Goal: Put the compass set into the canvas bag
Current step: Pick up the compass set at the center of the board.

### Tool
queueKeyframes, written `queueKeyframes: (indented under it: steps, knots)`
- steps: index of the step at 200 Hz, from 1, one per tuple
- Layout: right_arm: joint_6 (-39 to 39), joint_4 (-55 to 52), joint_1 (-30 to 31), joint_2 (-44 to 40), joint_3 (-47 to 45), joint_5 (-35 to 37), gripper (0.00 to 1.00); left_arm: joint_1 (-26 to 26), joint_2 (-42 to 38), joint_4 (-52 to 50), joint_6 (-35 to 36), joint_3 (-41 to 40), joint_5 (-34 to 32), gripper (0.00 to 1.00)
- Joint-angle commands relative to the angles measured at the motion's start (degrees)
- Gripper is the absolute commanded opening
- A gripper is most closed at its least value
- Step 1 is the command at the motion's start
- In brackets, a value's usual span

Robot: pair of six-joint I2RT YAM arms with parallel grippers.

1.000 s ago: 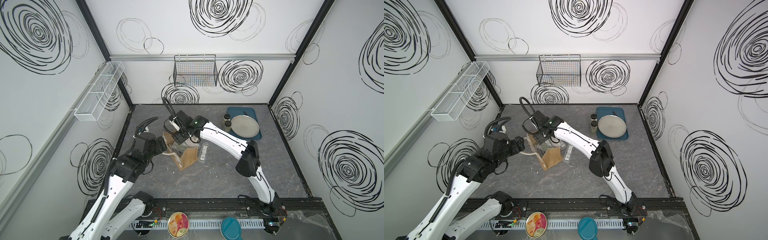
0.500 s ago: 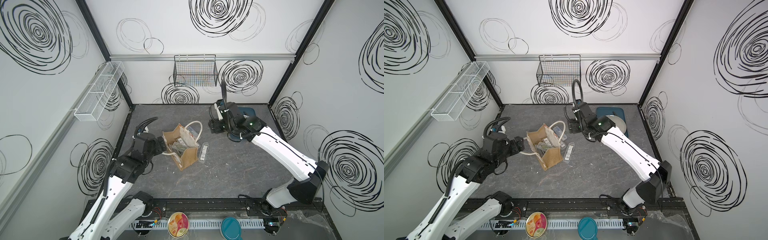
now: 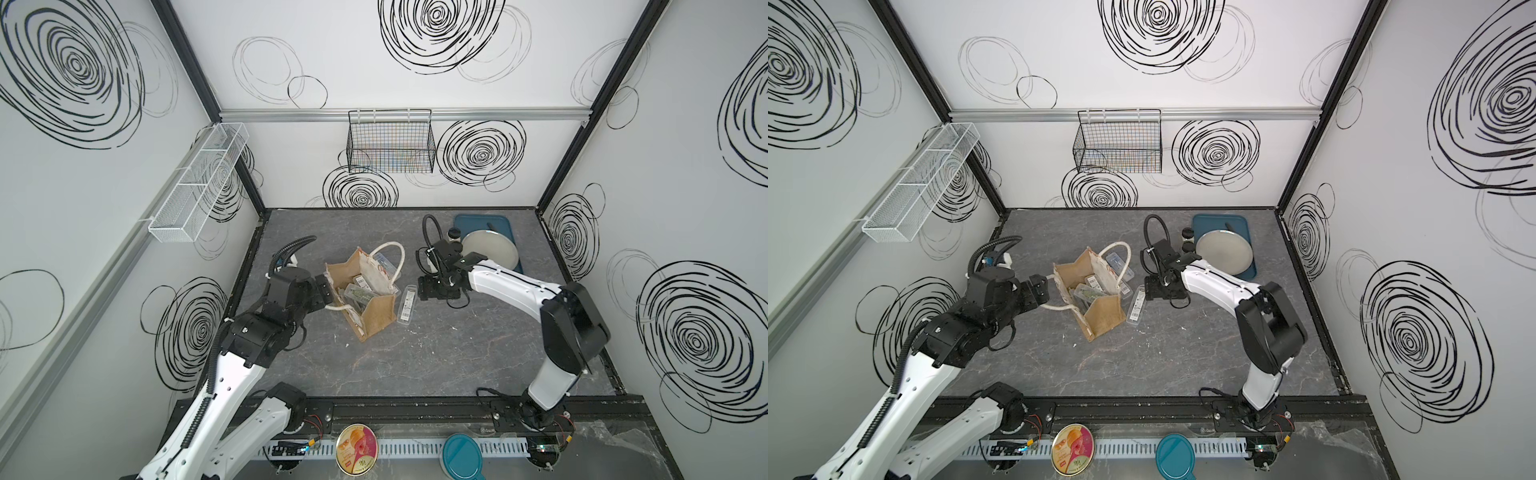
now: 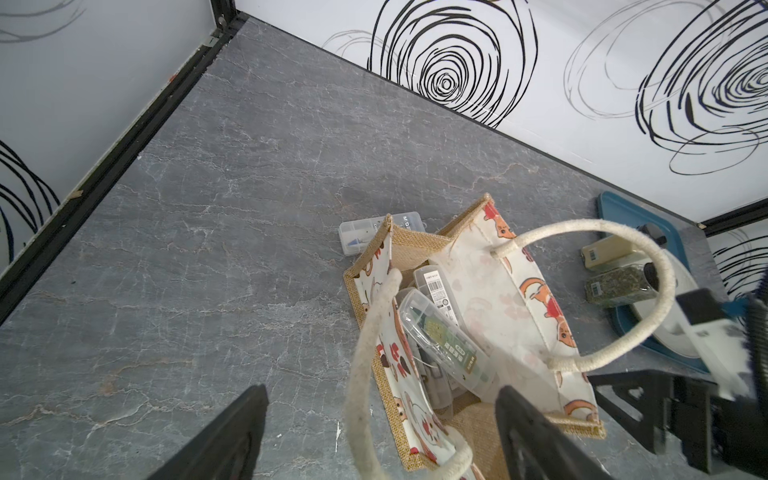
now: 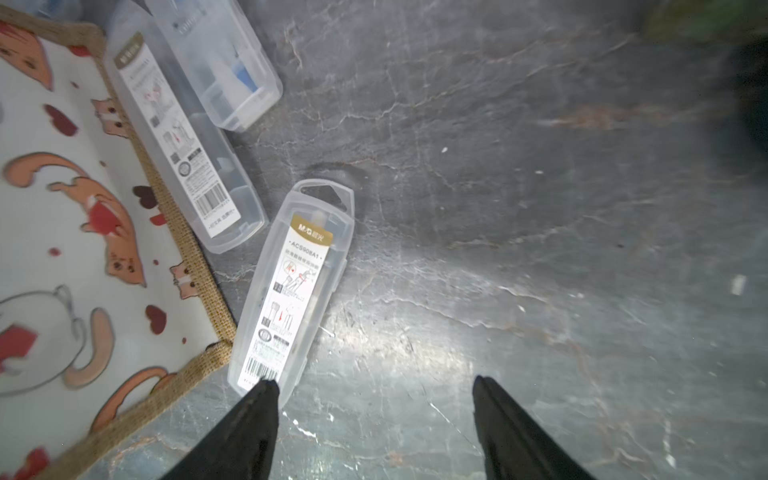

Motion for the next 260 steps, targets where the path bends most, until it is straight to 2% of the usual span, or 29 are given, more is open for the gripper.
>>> queueKeyframes:
  steps: [1, 99, 160, 219, 260]
  knots:
    - [0.36, -0.32, 1.45, 4.35, 3.77, -4.59, 0.78, 0.75, -0.61, 0.97, 0.33, -0.87, 0.15, 0.89]
    - [-1.40, -2.74, 3.16, 11.82, 9.73, -4.70, 0.81, 1.81, 0.00, 1.49, 0.58, -1.75, 0.69, 0.89]
    - [-1.54, -7.24, 4.52, 15.92, 13.83, 0.99, 0.82, 1.90, 1.26, 1.80, 0.50, -1.59, 1.13, 0.89]
    - [-3.81, -8.18, 4.65, 15.73, 12.03, 2.60, 0.79, 1.94, 0.76, 1.30, 0.06, -1.28, 0.87, 0.89]
    - [-4.48, -8.04, 6.77, 15.53, 13.79, 2.67, 0.82, 1.92, 0.62, 1.65, -0.29, -2.01, 0.93, 0.89]
